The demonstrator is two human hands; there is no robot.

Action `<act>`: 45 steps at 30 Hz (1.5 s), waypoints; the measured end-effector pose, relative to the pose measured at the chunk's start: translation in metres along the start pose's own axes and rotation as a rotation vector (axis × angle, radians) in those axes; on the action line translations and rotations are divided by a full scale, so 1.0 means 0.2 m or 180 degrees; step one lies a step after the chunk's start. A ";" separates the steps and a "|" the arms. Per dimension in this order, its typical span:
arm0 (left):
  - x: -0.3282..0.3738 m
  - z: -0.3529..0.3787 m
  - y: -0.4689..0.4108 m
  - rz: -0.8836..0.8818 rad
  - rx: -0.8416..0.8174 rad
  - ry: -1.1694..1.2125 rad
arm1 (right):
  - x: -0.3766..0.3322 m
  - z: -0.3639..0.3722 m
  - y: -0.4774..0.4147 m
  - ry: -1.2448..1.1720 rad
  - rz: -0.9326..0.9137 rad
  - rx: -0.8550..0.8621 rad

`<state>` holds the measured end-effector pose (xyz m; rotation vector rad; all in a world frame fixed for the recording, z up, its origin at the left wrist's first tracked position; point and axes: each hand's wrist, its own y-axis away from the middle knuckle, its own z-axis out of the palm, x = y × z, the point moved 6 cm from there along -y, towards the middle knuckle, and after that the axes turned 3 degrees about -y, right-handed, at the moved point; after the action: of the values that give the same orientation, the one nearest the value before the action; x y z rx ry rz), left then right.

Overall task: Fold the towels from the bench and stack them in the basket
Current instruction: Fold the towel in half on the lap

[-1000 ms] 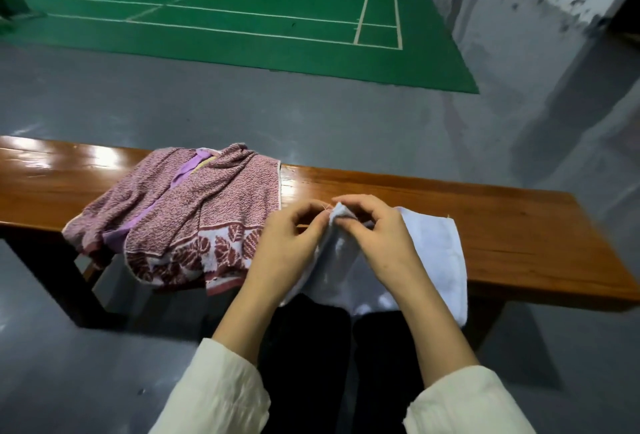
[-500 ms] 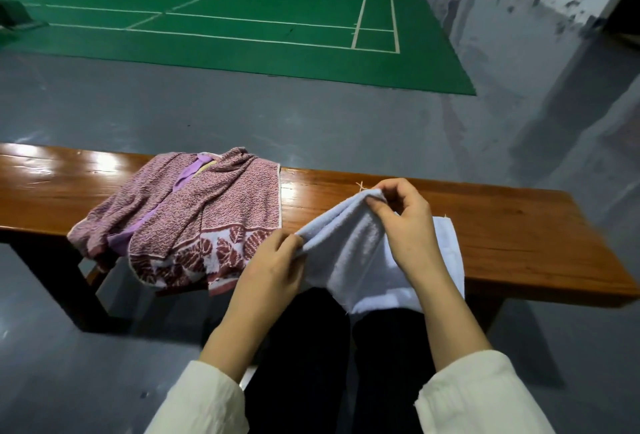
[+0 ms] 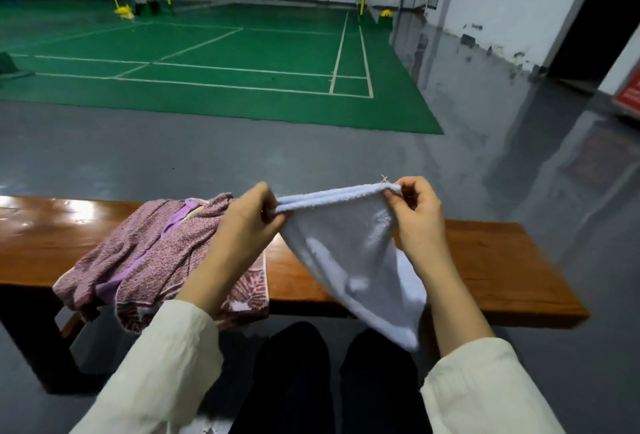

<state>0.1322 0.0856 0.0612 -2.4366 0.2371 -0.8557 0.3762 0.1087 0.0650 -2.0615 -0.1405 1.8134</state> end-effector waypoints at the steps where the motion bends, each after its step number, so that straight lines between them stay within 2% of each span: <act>1: 0.05 -0.03 -0.06 0.0002 0.0024 0.0083 | -0.05 -0.03 -0.03 0.0041 -0.0094 0.0104; 5: 0.29 -0.13 -0.25 0.0256 0.0230 0.0249 | -0.26 -0.16 -0.11 0.0151 -0.0340 0.0586; 9: 0.46 -0.16 -0.31 -0.0268 0.0324 0.1686 | -0.45 -0.23 -0.13 -0.0078 -0.0448 0.0554; 11: 0.52 -0.19 -0.32 -0.0292 0.0452 0.2003 | -0.54 -0.26 -0.13 -0.0157 -0.0553 0.0466; 16: 0.63 -0.35 -0.36 0.0083 0.0469 0.1843 | -0.67 -0.33 -0.15 -0.0396 -0.0551 0.0257; 22: 0.46 -0.27 -0.40 -0.0362 0.0253 0.1880 | -0.52 -0.20 -0.22 -0.0564 -0.0125 0.0347; 25: 0.42 -0.26 -0.44 -0.0499 0.0330 0.1972 | -0.50 -0.15 -0.28 -0.0466 -0.0213 0.0433; 32: 0.59 -0.41 -0.59 0.0030 0.0583 0.1851 | -0.68 -0.19 -0.36 -0.0584 -0.0637 0.0796; 36: 0.45 -0.26 -0.39 -0.0059 0.0401 0.1549 | -0.46 -0.17 -0.22 -0.0329 -0.0458 0.0782; 41: 0.09 0.12 0.05 -0.0673 0.0003 0.1322 | 0.12 -0.06 0.10 -0.0159 0.0265 0.0565; 45: -0.15 0.34 0.33 -0.1150 -0.0285 0.1234 | 0.43 -0.01 0.29 -0.0140 0.0721 0.0478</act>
<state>0.1516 0.0702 -0.0345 -2.4135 -0.0305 -1.5074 0.3814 0.0825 -0.0353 -1.9997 0.2197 1.9355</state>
